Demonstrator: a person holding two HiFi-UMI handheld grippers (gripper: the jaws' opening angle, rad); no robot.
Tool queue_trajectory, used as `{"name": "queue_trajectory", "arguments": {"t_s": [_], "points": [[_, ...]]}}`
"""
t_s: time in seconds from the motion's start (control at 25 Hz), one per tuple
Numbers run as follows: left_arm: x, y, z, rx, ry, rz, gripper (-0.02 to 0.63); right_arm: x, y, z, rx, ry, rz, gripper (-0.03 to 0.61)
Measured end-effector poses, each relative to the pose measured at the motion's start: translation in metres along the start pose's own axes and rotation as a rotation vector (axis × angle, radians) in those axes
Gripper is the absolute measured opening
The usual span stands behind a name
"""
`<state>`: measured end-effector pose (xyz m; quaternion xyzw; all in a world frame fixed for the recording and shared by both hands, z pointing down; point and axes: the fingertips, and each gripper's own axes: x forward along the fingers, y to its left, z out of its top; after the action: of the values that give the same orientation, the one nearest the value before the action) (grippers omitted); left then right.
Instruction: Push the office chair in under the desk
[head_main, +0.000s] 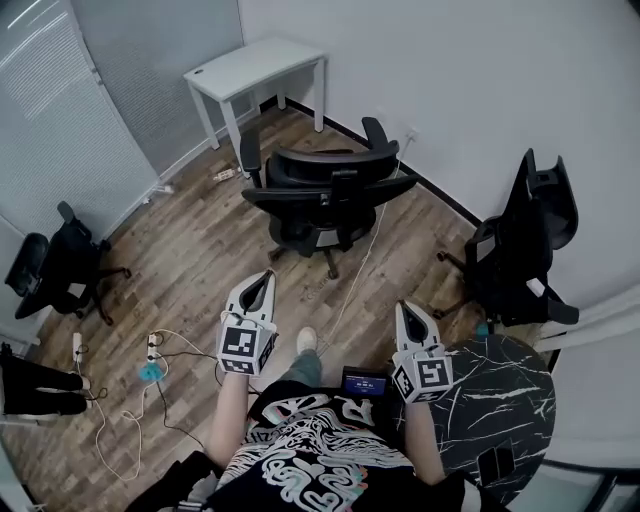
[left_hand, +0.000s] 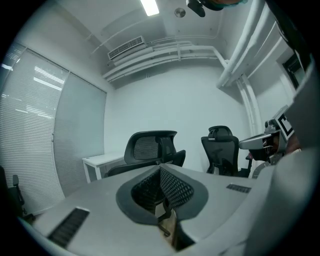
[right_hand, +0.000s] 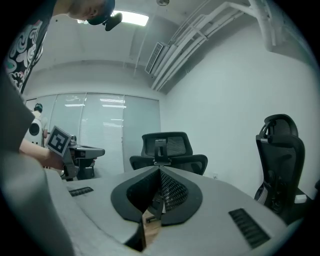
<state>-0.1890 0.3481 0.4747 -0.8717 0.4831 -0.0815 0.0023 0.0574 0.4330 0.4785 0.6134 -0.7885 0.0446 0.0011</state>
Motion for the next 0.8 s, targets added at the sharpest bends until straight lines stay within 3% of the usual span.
{"name": "queue_trajectory", "arguments": {"t_s": [0.52, 0.8], "points": [[0.11, 0.061, 0.023, -0.01, -0.01, 0.042, 0.014, 0.107, -0.039, 0.023, -0.008, 0.027, -0.014, 0.017], [0.155, 0.092, 0.026, -0.022, -0.013, 0.015, 0.014, 0.159, -0.041, 0.022, 0.009, 0.049, 0.007, 0.017]]}}
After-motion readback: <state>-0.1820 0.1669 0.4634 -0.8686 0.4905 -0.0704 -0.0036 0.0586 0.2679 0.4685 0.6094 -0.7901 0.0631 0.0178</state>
